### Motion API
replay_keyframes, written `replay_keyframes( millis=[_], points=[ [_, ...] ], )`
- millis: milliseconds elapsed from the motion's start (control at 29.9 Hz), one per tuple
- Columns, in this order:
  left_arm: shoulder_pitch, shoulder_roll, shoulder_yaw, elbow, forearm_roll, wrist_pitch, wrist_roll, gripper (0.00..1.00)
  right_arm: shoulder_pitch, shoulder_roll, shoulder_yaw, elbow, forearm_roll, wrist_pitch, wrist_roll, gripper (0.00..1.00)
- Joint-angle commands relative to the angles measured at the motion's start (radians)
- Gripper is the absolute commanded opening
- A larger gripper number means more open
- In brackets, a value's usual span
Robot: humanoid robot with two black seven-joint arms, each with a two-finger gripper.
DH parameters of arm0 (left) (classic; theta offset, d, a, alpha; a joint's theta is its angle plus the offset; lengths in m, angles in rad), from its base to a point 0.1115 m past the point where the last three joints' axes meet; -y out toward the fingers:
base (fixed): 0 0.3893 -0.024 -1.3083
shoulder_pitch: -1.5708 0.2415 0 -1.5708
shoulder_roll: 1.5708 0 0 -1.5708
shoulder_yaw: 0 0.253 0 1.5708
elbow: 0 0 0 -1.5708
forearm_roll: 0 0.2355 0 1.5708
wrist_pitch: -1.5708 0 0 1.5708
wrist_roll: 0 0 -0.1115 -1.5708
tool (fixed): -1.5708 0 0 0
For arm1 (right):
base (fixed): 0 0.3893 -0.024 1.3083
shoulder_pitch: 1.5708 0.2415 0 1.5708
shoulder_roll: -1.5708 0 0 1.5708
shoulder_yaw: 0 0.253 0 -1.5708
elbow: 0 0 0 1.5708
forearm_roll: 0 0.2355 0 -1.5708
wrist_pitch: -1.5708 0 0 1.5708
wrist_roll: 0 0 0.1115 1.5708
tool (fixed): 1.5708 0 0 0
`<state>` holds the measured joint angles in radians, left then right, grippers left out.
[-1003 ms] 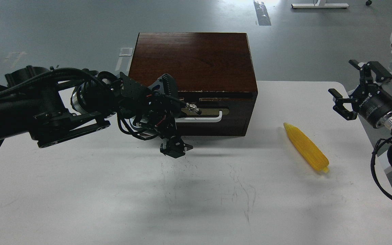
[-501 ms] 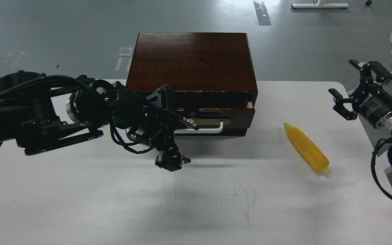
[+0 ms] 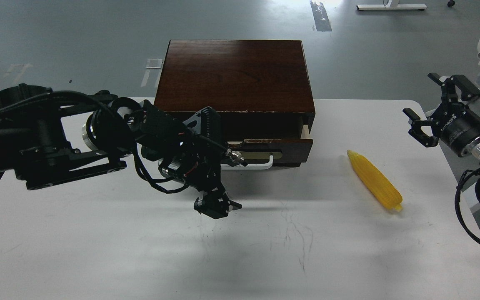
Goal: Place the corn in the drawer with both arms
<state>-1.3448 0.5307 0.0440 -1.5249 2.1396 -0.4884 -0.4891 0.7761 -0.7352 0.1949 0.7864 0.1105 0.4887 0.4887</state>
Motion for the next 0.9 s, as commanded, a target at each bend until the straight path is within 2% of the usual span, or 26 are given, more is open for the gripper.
replay_keyframes(
  millis=[0, 67, 201, 401, 468, 501, 669, 869],
  points=[
    [-0.048, 0.003, -0.021, -0.004, -0.064, 0.000, 0.000, 0.99, 0.000, -0.001, 0.000, 0.004, 0.000, 0.000, 0.000, 1.00],
    [-0.059, 0.005, -0.047, -0.004, -0.153, 0.000, 0.000, 0.99, 0.000, -0.003, 0.000, 0.005, 0.000, 0.000, 0.000, 1.00],
    [-0.053, 0.046, -0.157, -0.001, -0.519, 0.000, 0.000, 0.99, 0.000, -0.004, 0.000, 0.005, 0.000, 0.000, 0.000, 1.00],
    [0.021, 0.209, -0.188, 0.032, -1.157, 0.000, 0.000, 0.99, -0.001, -0.023, -0.002, 0.008, -0.002, 0.000, 0.000, 1.00],
    [0.090, 0.293, -0.188, 0.038, -1.381, 0.000, 0.000, 0.99, -0.001, -0.024, -0.008, 0.010, -0.002, 0.000, 0.000, 1.00],
    [0.090, 0.293, -0.188, 0.038, -1.382, 0.000, 0.000, 0.99, -0.001, -0.024, -0.008, 0.010, -0.002, 0.000, 0.000, 1.00],
    [0.268, 0.423, -0.188, 0.113, -1.772, 0.039, 0.000, 0.99, -0.001, -0.024, -0.015, 0.014, -0.006, 0.000, 0.000, 1.00],
    [0.413, 0.430, -0.210, 0.247, -2.058, 0.039, 0.000, 0.99, 0.002, -0.026, -0.017, 0.050, -0.135, 0.000, 0.000, 1.00]
  ],
)
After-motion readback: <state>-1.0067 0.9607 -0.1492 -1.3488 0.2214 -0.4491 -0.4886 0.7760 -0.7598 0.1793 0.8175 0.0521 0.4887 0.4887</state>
